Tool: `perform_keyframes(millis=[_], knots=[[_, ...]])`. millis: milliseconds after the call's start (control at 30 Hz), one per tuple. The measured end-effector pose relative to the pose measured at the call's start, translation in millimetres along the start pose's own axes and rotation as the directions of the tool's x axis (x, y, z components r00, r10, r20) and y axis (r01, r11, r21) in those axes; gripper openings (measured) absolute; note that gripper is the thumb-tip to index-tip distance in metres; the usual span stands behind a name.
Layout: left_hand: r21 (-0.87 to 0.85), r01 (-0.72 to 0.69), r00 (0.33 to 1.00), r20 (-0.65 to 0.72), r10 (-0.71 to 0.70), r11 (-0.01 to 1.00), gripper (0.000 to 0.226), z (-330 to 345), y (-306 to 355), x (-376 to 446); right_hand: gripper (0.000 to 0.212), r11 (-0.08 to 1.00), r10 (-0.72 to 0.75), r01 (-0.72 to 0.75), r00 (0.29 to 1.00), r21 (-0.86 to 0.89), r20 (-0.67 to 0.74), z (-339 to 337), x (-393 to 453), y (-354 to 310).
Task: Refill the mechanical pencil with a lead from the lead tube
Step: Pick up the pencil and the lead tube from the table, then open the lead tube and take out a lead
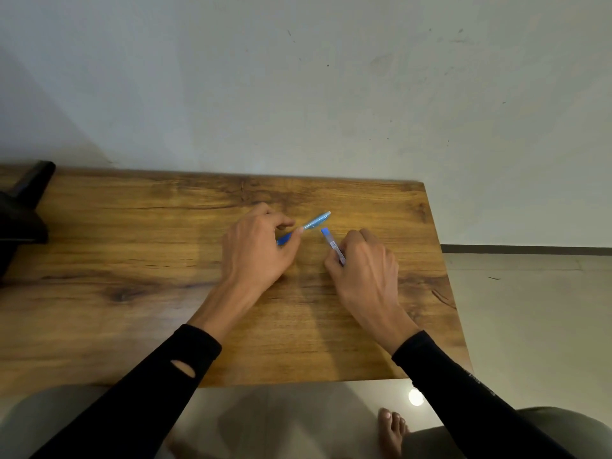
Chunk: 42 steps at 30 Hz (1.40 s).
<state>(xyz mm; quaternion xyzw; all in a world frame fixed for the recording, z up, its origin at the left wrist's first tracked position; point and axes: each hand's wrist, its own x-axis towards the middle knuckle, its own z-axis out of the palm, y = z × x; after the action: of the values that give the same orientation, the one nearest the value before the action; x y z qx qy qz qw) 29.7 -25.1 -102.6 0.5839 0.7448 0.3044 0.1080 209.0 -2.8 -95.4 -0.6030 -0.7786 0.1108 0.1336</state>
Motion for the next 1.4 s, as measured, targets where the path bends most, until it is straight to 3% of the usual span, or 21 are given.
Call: perform_keyframes(millis=[67,167,367,700,867,1033,1200,1400], knots=[[-0.146,0.007,1.0,-0.019,-0.01,0.989,0.017,-1.7,2.8,2.6,0.029,0.997,-0.04,0.043,0.998,0.063,-0.047,-2.0,-3.9,1.1],[-0.437,0.149,0.987,0.12,-0.106,0.887,0.008,-0.5,6.3,6.6,0.018,0.987,-0.116,0.127,0.987,0.101,-0.107,-3.9,-8.9,1.4],[-0.608,0.33,0.937,0.305,-0.171,0.723,0.006,3.2,6.0,5.0,0.016,0.977,-0.189,0.2,0.972,0.071,-0.138,-3.4,-10.2,1.3],[-0.543,0.192,0.969,0.238,-0.069,0.818,0.006,8.8,7.7,3.6,0.02,0.975,-0.199,0.211,0.968,0.074,-0.151,3.7,-12.7,6.5],[-0.558,0.215,0.975,0.174,-0.14,0.801,0.006,7.0,1.6,11.2,0.023,0.98,-0.158,0.17,0.981,0.107,-0.109,5.6,-15.4,11.3],[-0.326,0.087,0.971,0.239,-0.007,0.941,0.005,14.9,8.5,3.4,0.019,0.988,-0.084,0.097,0.99,0.117,-0.113,0.5,-10.4,21.6],[-0.164,-0.011,0.968,0.245,0.051,0.986,0.008,19.6,13.8,-2.4,0.015,0.992,-0.06,0.076,0.986,0.102,-0.154,-5.2,-5.0,25.9],[-0.188,0.07,0.967,0.252,-0.021,0.98,0.03,17.5,17.1,-3.2,0.015,0.989,-0.098,0.116,0.977,0.088,-0.191,-14.6,-1.8,25.3]])
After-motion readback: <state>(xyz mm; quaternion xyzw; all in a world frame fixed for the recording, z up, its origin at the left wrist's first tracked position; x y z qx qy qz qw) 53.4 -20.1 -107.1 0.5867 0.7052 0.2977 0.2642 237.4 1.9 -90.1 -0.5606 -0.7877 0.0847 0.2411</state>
